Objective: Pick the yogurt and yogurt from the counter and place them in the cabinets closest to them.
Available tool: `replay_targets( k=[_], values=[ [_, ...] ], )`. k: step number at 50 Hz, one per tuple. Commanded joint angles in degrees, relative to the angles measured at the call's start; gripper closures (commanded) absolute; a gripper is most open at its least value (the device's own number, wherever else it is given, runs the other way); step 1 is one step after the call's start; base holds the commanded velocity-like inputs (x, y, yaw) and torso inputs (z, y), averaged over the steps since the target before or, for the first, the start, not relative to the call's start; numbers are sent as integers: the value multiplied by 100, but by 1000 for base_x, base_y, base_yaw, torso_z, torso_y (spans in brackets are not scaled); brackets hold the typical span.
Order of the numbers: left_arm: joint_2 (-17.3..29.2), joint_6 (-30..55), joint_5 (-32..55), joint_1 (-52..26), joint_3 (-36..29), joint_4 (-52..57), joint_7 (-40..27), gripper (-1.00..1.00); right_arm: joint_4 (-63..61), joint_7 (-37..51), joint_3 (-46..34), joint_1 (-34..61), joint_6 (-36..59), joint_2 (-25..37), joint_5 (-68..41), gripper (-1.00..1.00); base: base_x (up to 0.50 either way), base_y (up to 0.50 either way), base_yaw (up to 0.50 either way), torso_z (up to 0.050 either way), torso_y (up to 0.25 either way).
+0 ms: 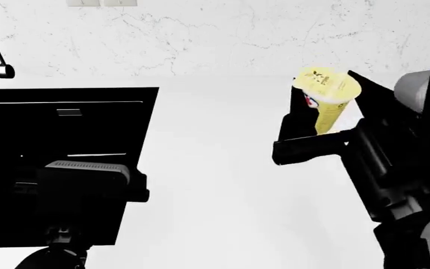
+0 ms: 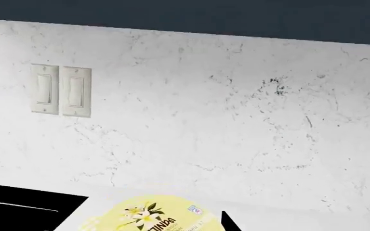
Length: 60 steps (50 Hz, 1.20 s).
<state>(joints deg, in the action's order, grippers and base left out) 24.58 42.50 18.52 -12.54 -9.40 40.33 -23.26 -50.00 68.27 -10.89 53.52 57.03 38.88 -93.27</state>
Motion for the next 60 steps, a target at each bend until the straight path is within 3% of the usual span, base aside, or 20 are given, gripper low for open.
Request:
replay_targets(
  k=[1, 6, 11, 21, 28, 40, 50, 60],
  values=[
    [-3, -57, 20, -12, 3, -10, 0, -100, 154, 1727, -727, 3397, -72, 323, -3217, 100, 0, 0, 0, 0, 0],
    [-2, -91, 20, 15, 7, -15, -9, -100, 768, 1868, -1240, 4834, -57, 125, -3754, 100, 0, 0, 0, 0, 0],
    [5, -17, 41, -19, -2, 47, -30, -100, 1534, 1431, -1397, 5518, 284, -163, -3511, 100, 0, 0, 0, 0, 0],
    [28, 102, 84, -15, 34, 181, -91, -100, 3112, -430, -1312, 6220, 1191, -820, -1689, 100, 0, 0, 0, 0, 0],
    [18, 66, 106, -28, 27, 149, -79, -100, 3882, -1721, -1393, 6563, 1224, -1120, -288, 100, 0, 0, 0, 0, 0],
    [30, -49, 117, 15, 46, 84, -60, -100, 5208, -3452, -1987, 6981, 497, -1428, 1749, 100, 0, 0, 0, 0, 0],
    [45, -78, 130, 54, 43, 95, -67, -100, 6684, -4361, -2359, 7315, -315, -1743, 2826, 100, 0, 0, 0, 0, 0],
    [45, -104, 136, 67, 19, 75, -73, -100, 9398, -5576, -2782, 7944, -1567, -2524, 3941, 100, 0, 0, 0, 0, 0]
  ],
)
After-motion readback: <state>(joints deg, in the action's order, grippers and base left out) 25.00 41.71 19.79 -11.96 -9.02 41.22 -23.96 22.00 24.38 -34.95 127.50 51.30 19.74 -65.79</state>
